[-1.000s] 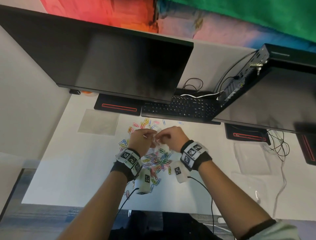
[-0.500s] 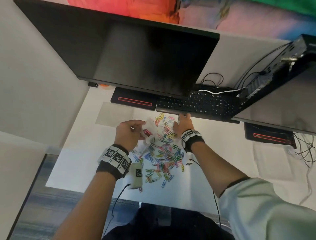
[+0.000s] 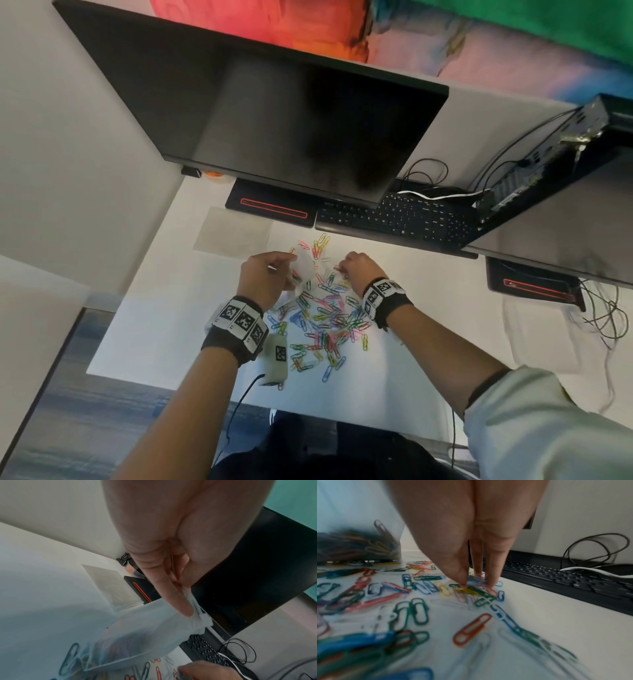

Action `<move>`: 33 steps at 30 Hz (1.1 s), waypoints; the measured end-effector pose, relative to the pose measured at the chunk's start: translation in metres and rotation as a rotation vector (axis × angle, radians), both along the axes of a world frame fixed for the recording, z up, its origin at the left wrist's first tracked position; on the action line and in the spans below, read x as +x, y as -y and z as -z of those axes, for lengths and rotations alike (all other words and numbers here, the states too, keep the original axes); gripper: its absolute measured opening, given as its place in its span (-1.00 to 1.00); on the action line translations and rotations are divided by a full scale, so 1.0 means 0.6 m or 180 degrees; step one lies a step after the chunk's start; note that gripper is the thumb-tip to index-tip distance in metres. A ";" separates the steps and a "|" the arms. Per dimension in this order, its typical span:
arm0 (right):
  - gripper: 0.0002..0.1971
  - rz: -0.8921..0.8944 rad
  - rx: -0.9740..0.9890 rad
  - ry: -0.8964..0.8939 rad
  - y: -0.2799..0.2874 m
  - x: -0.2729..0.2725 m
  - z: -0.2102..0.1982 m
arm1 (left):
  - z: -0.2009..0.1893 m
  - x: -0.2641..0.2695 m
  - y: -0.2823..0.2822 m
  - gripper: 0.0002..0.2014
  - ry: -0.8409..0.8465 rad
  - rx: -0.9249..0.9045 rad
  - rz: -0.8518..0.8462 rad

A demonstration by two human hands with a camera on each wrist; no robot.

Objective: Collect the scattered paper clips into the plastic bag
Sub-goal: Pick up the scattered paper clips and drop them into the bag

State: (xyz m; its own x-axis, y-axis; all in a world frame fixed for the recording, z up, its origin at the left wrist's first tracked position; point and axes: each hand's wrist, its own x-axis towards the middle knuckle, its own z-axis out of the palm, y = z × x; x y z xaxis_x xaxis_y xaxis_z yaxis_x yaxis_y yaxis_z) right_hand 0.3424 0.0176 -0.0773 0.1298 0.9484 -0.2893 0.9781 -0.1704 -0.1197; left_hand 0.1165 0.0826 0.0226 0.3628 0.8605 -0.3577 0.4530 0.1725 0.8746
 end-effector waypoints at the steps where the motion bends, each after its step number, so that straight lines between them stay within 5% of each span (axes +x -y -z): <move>1: -0.75 0.0096 -0.0021 -0.0027 0.002 0.003 -0.005 | 0.002 0.002 0.001 -0.75 -0.0011 0.0006 0.0029; 5: -0.83 0.1338 0.0305 -0.0790 0.017 0.021 -0.027 | 0.007 0.006 0.008 -0.77 -0.0056 0.0063 0.0170; 10: -0.81 0.3417 0.0765 -0.3337 0.055 0.027 -0.077 | 0.013 0.015 0.014 -0.77 -0.0092 0.0041 0.0253; 13: -0.65 0.3677 0.0914 -0.5057 0.063 0.002 -0.123 | 0.017 0.023 0.019 -0.74 -0.0119 0.0034 0.0325; 15: -0.59 0.3499 0.0727 -0.5554 0.065 -0.019 -0.142 | 0.019 0.029 0.023 -0.72 -0.0102 0.0004 0.0328; 18: -0.64 0.3075 0.0339 -0.5324 0.059 -0.057 -0.146 | 0.022 0.035 0.029 -0.71 -0.0106 -0.0042 0.0340; 24: -0.80 0.2167 0.0390 -0.2924 0.036 -0.107 -0.135 | 0.021 0.038 0.033 -0.75 -0.0170 -0.0006 0.0471; 33: -0.77 0.1764 0.0522 -0.2036 0.013 -0.136 -0.138 | 0.025 0.033 0.031 -0.74 -0.0218 0.0143 0.0562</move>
State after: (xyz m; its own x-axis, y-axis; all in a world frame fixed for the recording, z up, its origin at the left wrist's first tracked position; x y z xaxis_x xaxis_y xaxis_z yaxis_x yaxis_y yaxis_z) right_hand 0.2608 0.0097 0.0056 0.4452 0.8326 -0.3296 0.4952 -0.5356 -0.6841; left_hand 0.1364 0.0641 0.0076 0.4856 0.8014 -0.3492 0.5315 0.0466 0.8458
